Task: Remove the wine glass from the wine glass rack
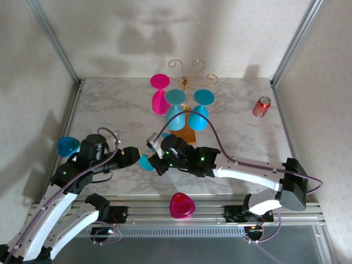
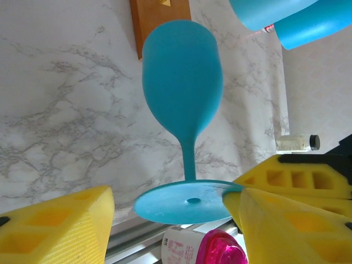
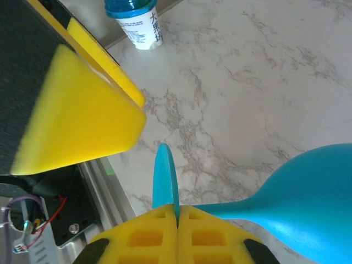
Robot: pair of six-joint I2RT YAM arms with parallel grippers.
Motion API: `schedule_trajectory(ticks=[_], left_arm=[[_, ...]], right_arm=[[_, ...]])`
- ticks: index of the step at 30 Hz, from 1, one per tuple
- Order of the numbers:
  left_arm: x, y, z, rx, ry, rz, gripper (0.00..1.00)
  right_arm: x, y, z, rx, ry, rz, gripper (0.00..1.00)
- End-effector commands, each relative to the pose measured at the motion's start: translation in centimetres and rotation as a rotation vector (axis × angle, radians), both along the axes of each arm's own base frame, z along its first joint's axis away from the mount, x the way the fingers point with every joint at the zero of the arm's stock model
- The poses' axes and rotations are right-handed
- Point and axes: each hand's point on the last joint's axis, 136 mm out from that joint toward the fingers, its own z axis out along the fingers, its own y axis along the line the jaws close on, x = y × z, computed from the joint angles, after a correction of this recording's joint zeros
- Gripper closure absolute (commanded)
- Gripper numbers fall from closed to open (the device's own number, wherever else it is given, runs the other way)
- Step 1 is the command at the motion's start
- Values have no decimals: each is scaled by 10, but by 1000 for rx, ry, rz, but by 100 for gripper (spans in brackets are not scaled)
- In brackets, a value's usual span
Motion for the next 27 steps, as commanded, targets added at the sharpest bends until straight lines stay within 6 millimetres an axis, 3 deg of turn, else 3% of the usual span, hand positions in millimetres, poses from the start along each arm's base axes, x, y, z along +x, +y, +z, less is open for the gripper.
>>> schedule_trajectory(ticks=[1, 7, 16, 27], left_arm=[[-9, -2, -2, -31, 40, -7, 39], [-16, -2, -5, -53, 81, 1, 39], [-25, -5, -24, -111, 182, 28, 41], [-16, -15, -29, -198, 215, 55, 45]], right_arm=[[-4, 9, -5, -7, -82, 16, 100], [-6, 18, -17, -52, -134, 18, 100], [-3, 14, -13, -27, -181, -14, 100], [-12, 10, -12, -30, -251, 7, 100]])
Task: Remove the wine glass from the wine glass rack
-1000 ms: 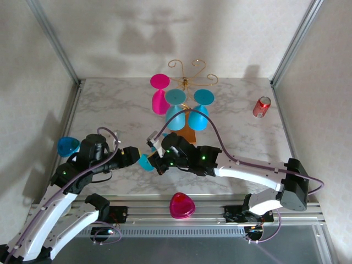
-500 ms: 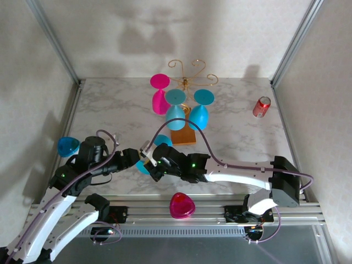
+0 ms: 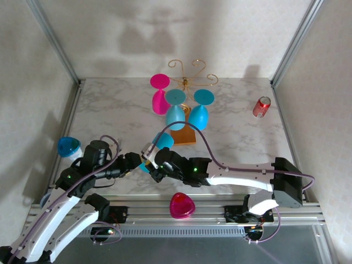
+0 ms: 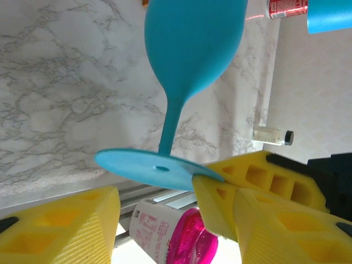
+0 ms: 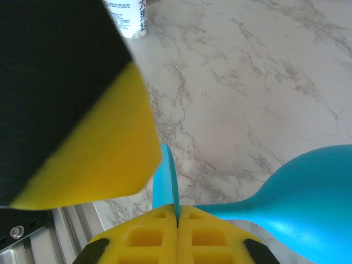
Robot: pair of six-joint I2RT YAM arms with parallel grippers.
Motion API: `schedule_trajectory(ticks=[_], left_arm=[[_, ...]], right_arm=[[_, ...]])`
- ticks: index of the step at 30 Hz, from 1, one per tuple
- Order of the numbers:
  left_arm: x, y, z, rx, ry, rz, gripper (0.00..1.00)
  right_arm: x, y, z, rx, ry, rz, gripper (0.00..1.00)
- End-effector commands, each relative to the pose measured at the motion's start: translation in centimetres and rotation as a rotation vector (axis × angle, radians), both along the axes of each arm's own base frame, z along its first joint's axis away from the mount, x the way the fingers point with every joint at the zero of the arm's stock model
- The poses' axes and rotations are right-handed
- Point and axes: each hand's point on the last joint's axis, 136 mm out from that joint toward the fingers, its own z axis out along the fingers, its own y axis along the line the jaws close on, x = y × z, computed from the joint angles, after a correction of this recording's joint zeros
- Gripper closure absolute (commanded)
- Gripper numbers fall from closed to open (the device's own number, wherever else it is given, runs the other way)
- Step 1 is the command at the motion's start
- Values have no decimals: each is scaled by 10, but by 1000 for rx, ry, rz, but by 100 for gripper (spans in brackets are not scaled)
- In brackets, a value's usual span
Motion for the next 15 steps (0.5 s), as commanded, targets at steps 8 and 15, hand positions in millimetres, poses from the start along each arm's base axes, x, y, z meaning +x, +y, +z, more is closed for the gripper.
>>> schedule_trajectory(ticks=[8, 15], left_arm=[[7, -9, 1, -78, 40, 23, 48], [7, -12, -4, -90, 81, 19, 49]], right_arm=[[-11, 1, 14, 32, -104, 26, 100], [-12, 0, 15, 28, -143, 26, 100]])
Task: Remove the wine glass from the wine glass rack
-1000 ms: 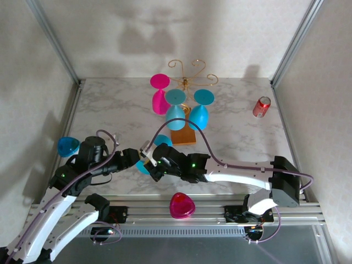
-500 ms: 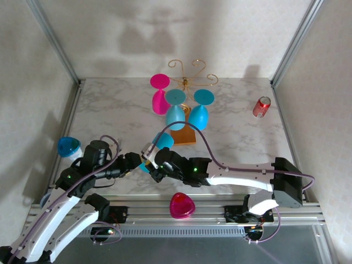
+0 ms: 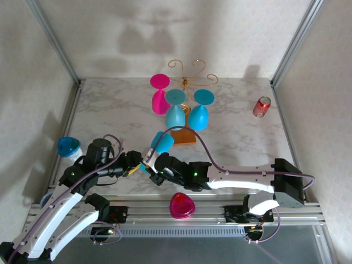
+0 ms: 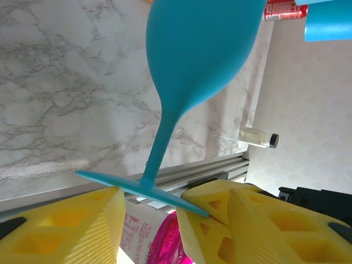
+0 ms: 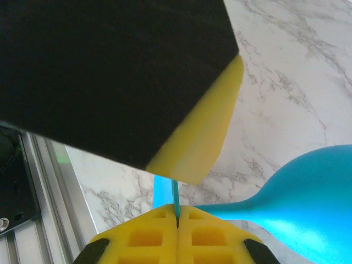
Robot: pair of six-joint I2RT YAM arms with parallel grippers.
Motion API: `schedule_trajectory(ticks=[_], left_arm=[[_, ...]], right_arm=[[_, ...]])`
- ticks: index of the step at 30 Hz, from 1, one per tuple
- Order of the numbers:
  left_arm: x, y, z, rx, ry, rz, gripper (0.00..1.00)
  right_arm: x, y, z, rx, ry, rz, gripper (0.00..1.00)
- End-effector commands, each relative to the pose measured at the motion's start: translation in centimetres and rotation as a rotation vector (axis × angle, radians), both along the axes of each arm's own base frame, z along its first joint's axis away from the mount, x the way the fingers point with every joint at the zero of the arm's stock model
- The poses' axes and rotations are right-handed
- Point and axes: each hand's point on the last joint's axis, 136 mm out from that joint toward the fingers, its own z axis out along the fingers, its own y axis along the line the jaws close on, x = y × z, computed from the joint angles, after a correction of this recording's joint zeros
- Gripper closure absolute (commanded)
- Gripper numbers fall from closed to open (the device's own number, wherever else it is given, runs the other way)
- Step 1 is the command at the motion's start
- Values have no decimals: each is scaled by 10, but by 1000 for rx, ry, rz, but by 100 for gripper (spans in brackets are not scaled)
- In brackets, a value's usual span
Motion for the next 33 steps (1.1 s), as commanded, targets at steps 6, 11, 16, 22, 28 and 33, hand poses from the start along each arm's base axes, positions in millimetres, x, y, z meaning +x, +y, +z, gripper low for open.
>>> schedule_trajectory(ticks=[6, 11, 16, 22, 28, 33], left_arm=[[2, -6, -6, -39, 45, -2, 52], [3, -4, -12, -30, 58, 6, 53], [3, -3, -18, -30, 77, 16, 54], [5, -1, -23, -45, 90, 35, 54], [8, -5, -18, -85, 92, 40, 55], [10, -6, -22, -88, 110, 41, 55]], right_arm=[[-4, 1, 19, 48, -82, 9, 100], [-6, 0, 20, 57, -94, 14, 100], [-7, -2, 23, 70, -107, 15, 100], [-9, -3, 27, 85, -122, 20, 100], [-11, -2, 26, 71, -153, 22, 100], [-12, 1, 26, 74, -161, 28, 100]])
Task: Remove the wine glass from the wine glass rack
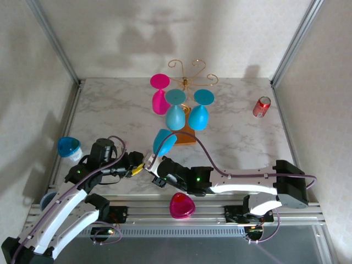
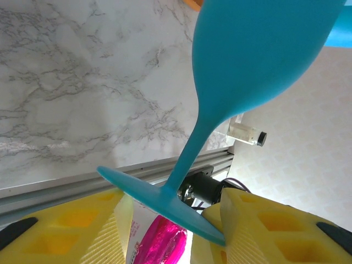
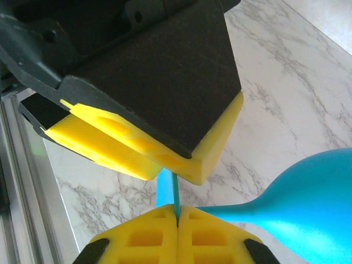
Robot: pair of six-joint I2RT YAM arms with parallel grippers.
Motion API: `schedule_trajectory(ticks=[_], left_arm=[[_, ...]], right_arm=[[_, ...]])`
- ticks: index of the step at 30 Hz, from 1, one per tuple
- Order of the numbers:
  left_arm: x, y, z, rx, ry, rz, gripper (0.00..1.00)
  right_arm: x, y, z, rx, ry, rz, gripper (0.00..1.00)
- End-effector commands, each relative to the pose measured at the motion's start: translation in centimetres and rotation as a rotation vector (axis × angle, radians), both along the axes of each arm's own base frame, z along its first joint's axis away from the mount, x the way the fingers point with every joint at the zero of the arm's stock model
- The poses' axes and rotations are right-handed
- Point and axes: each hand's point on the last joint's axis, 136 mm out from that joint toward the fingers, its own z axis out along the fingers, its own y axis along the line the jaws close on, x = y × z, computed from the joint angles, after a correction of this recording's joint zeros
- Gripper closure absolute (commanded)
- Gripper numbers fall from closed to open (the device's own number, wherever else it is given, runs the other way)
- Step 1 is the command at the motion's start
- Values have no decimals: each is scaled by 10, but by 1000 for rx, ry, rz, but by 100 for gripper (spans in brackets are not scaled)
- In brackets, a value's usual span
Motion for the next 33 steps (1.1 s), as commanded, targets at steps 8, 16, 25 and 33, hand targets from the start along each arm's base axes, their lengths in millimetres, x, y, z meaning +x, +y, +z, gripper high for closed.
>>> schedule_trajectory(ticks=[8, 16, 25, 33], left_arm=[[7, 0, -4, -35, 24, 32, 56], [9, -2, -4, -53, 35, 31, 55], [13, -2, -5, -58, 32, 35, 59], [16, -4, 2, -84, 17, 39, 62]], right_arm=[[-13, 13, 26, 84, -42, 46, 100], [-17, 21, 22, 63, -51, 62, 100], [-19, 22, 22, 59, -58, 66, 100], [-21, 25, 16, 38, -55, 75, 100]])
